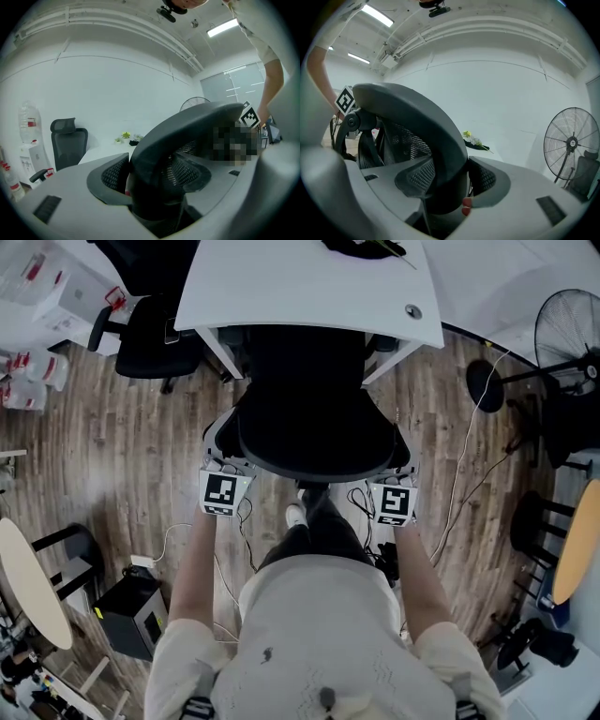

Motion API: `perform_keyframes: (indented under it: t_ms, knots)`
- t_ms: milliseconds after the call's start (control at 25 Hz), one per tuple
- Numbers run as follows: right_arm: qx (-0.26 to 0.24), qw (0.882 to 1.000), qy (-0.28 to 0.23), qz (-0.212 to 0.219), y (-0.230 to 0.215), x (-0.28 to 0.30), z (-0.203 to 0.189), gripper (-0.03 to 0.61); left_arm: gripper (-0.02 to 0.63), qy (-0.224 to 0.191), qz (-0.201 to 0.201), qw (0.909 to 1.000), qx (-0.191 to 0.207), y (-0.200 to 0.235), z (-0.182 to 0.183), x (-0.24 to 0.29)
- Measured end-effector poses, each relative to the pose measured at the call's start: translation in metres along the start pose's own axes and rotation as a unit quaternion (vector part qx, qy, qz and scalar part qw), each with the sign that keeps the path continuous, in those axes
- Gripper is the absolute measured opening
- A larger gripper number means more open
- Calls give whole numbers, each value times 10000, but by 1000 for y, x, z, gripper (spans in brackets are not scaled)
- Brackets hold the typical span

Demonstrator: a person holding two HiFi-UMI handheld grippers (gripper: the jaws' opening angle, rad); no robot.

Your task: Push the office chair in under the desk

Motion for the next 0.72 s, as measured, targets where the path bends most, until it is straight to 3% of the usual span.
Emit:
perform_keyframes:
  t_ms: [720]
  knots:
    - [114, 9996, -112, 219, 5, -23, 0, 233, 305, -136, 138, 9997, 146, -14, -3, -23]
Point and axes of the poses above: the fingertips, and each gripper's own axes: x forward along the fingers, y to its left, z out of its top, the point moved 6 cm from there along -x, backward along the fingers, and after that the axes turned 4 degrees about -z, right-handed, at the moved point
